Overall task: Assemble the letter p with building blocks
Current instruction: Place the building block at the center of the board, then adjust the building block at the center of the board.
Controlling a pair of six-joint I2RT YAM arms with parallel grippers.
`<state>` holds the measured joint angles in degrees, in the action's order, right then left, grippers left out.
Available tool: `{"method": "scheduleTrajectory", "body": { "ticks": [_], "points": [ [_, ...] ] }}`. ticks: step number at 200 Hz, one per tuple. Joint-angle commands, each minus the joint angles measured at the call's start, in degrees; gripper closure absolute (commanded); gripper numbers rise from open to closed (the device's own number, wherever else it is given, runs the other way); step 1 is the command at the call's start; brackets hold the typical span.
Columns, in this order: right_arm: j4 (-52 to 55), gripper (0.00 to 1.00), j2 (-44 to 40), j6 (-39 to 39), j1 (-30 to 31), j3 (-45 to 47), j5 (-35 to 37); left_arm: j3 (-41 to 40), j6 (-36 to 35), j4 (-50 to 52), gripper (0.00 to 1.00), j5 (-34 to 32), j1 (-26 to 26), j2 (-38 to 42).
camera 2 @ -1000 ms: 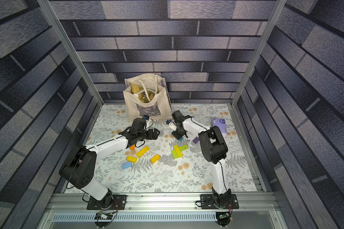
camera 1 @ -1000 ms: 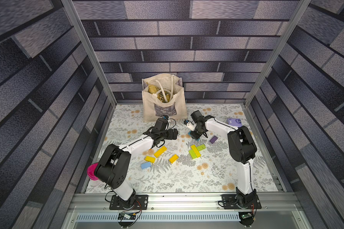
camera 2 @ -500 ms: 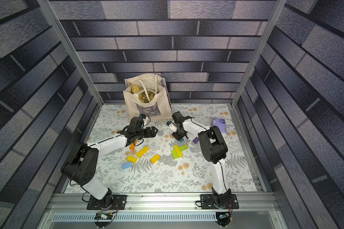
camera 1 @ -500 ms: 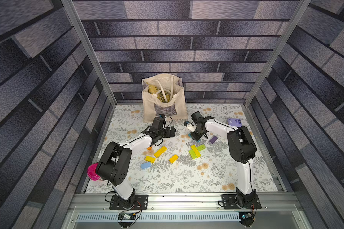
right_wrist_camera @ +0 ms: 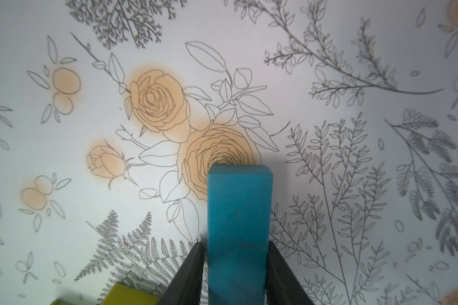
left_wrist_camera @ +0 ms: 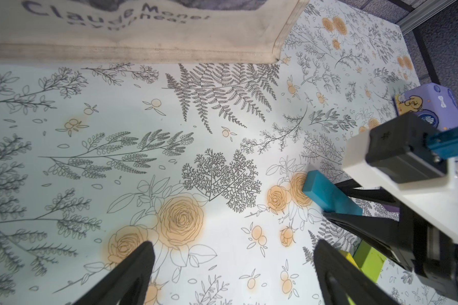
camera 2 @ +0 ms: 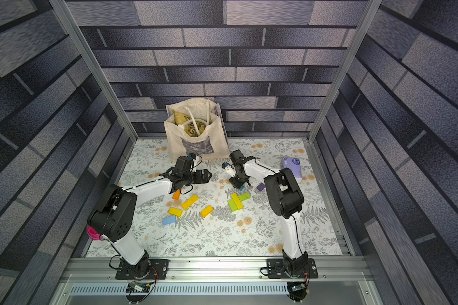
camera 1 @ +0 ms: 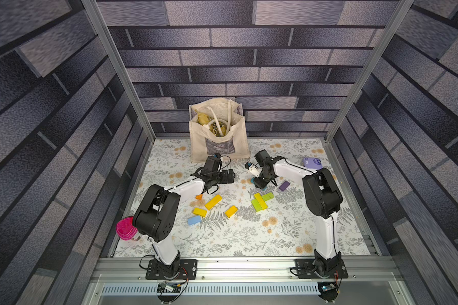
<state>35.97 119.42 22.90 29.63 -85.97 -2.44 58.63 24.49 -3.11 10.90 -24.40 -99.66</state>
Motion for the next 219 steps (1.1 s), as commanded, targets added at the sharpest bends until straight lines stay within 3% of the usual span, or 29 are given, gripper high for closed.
{"method": "scheduleTrajectory", "body": {
  "ticks": [1, 25, 52, 97, 147, 188, 219],
  "points": [
    [-1.25, 0.53, -2.69, -3.09, 0.02, 2.63, -4.91, 4.45, 1.06, 2.28, 0.03, 2.66, 0.47, -1.78],
    [-4.37, 0.45, -8.50, -7.47, -0.57, 5.35, -8.96, 6.55, 1.37, 3.72, 0.02, 3.55, 0.80, -2.60],
    [-6.81, 0.44, -14.09, -13.89, -1.19, 9.39, -10.61, 7.69, 2.63, 2.86, 0.02, 5.45, 0.94, -3.64],
    [-9.45, 0.49, -21.06, -26.47, -2.02, 18.42, -10.38, 10.30, 4.02, 0.28, 0.14, 8.04, -0.26, -6.91],
    [-16.46, 0.56, -22.21, -38.28, -2.47, 24.36, -9.93, 15.22, 4.69, 0.96, 0.27, 9.44, -2.05, -11.28],
    [-18.29, 0.72, -20.90, -42.30, -3.16, 24.36, -6.44, 16.88, 5.49, 0.78, 0.44, 9.74, -3.31, -13.78],
    [-18.65, 0.90, -19.93, -44.25, -4.80, 24.36, -6.30, 17.83, 6.05, 0.65, 0.61, 9.68, -4.24, -15.67]
  ]
}}
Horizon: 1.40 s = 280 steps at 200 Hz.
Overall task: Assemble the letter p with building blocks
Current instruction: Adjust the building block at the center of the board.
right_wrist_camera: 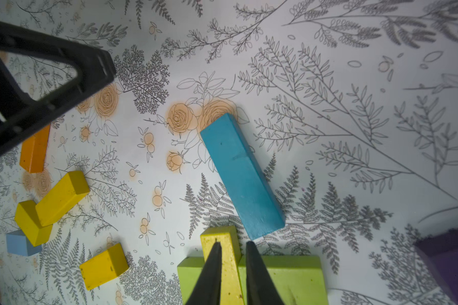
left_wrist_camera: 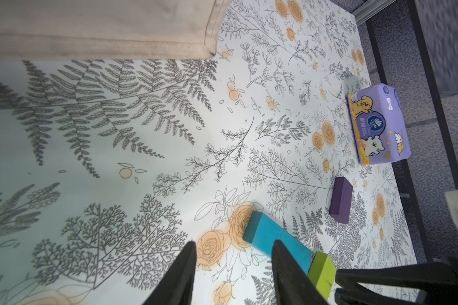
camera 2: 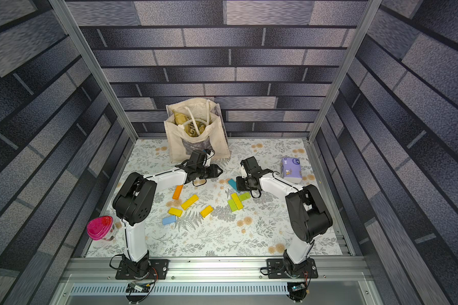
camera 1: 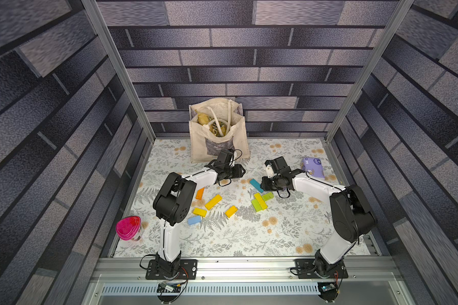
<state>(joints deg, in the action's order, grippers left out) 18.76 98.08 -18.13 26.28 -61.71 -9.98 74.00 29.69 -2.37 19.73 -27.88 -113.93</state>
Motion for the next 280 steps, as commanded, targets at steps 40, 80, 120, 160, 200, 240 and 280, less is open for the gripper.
{"method": "scheduleTrajectory", "body": {
  "ticks": [40, 80, 120, 160, 200, 240, 280],
  "points": [
    [-1.10, 1.00, 2.89, -4.13, -2.50, 2.73, -0.12, 3.76, 1.59, 0.37, 0.85, 1.85, -1.30, -3.92],
    [-3.11, 1.00, 3.16, -5.69, -2.70, 4.95, -3.40, 4.32, 1.50, 0.95, 1.00, 2.12, -1.24, -5.15],
    [-4.03, 1.00, 4.61, -6.76, -2.73, 5.64, -4.40, 5.85, 0.80, 2.74, 1.00, 2.20, -1.80, -6.71],
    [-4.98, 1.00, 6.44, -7.58, -3.27, 5.38, -4.91, 8.88, -0.51, 6.90, 1.00, 1.12, -3.04, -9.13],
    [-6.62, 1.00, 8.46, -8.88, -3.99, 5.38, -6.22, 10.82, -1.26, 8.61, 1.00, -0.45, -4.24, -10.67],
    [-7.34, 1.00, 9.84, -9.49, -5.18, 4.82, -6.37, 11.51, -1.18, 9.67, 1.00, -0.70, -4.90, -12.08],
    [-5.95, 1.00, 11.94, -8.56, -6.11, 1.38, -6.81, 10.57, -1.17, 9.40, 1.00, 0.23, -5.33, -11.61]
  ]
}}
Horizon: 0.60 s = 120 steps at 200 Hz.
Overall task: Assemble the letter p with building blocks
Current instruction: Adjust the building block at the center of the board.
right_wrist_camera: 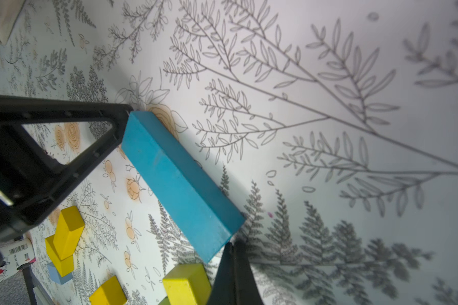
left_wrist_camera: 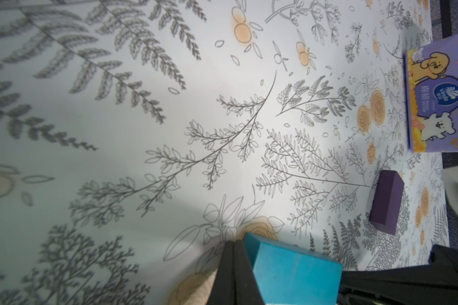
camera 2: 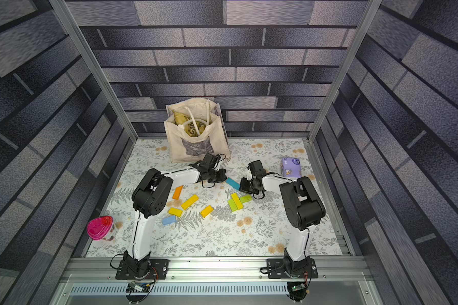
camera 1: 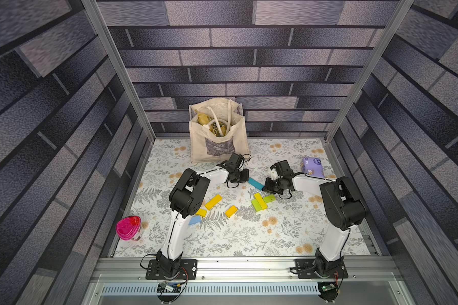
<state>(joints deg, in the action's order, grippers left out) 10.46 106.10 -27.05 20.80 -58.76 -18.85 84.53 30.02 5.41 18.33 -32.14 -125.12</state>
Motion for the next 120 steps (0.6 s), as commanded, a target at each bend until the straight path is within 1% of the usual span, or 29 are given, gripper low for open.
{"method": "scheduleTrajectory", "body": {
  "ticks": [1, 10, 14, 53, 120],
  "points": [
    [2.45, 1.00, 3.97, 0.39, -0.65, -1.68, 2.07, -0.02, -1.52, 1.62, 1.00, 1.59, -1.08, -0.36],
    [3.00, 1.00, 4.37, 0.50, -0.87, -1.79, 2.33, -0.53, -1.47, 1.62, 1.00, 1.39, -1.25, 0.03],
    [3.15, 1.00, 4.69, 0.64, -0.94, -3.86, 2.41, -0.80, -1.37, 1.54, 1.00, 1.38, -1.26, 0.25],
    [5.30, 1.00, 6.95, 1.49, -1.29, -8.13, 2.66, -2.17, -1.37, 1.44, 1.00, 1.00, -1.87, 1.26],
    [6.17, 1.00, 8.19, 2.26, -1.30, -9.42, 4.50, -3.67, -1.11, 0.92, 1.00, 0.29, -2.14, 3.05]
  ]
}}
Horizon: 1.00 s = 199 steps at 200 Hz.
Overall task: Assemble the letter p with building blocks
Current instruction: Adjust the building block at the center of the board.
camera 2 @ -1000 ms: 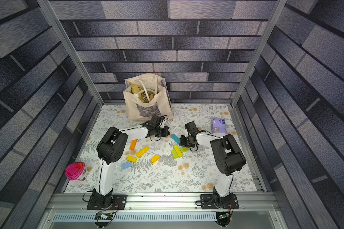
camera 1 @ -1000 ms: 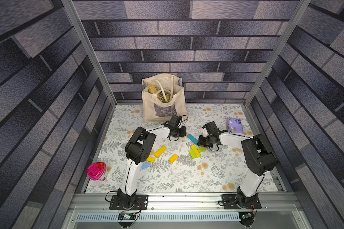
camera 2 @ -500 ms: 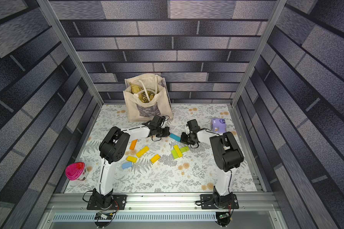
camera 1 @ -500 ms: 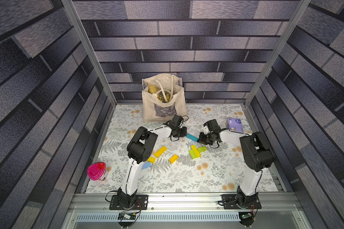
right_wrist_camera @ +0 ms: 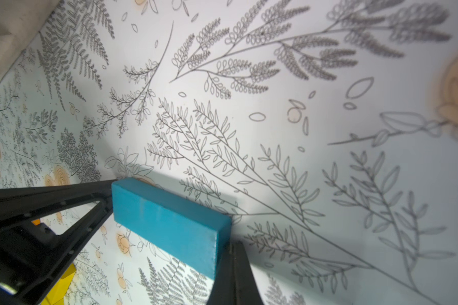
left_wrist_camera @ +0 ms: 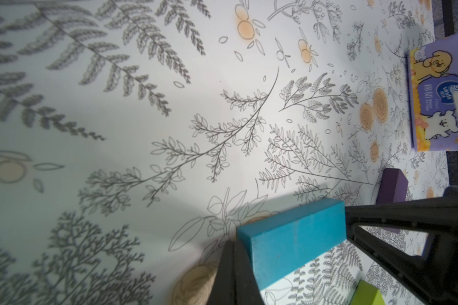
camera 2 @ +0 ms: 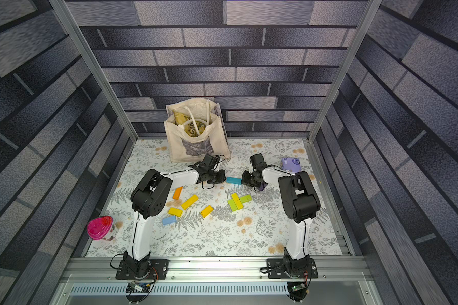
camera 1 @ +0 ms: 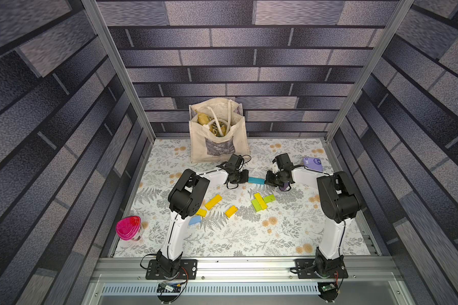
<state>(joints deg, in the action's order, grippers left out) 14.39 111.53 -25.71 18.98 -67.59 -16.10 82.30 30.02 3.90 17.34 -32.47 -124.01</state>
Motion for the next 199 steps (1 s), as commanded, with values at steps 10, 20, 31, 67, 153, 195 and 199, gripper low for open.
{"method": "scheduleTrajectory", "body": {
  "ticks": [10, 20, 31, 67, 153, 195, 199],
  "points": [
    [2.26, 1.00, 2.98, 0.93, 0.53, -0.77, 1.83, -1.43, -1.12, 2.51, 1.00, 1.38, -1.81, 1.94],
    [2.63, 1.00, 3.17, 1.17, 0.53, -1.08, 2.10, -1.52, -1.15, 2.60, 1.00, 1.44, -1.90, 1.93],
    [3.04, 1.00, 3.33, 1.45, 0.53, -1.55, 2.30, -1.53, -1.10, 2.67, 1.00, 1.57, -1.87, 1.93],
    [4.37, 1.00, 3.21, 2.38, 0.53, -2.30, 3.09, -2.50, -0.45, 2.28, 1.00, 1.63, -2.14, 2.83],
    [6.88, 0.96, 0.47, 4.63, 0.51, -1.93, 6.69, -4.00, 0.38, 1.83, 1.00, 0.72, -2.42, 4.66],
    [10.48, 0.89, -5.04, 6.94, 0.52, -1.87, 11.22, -7.10, -0.21, 0.75, 1.00, -3.81, -2.50, 9.33],
    [10.83, 0.87, -5.66, 7.08, 0.48, -1.95, 11.61, -7.35, -0.31, 0.71, 1.00, -4.58, -2.47, 9.88]
  ]
}}
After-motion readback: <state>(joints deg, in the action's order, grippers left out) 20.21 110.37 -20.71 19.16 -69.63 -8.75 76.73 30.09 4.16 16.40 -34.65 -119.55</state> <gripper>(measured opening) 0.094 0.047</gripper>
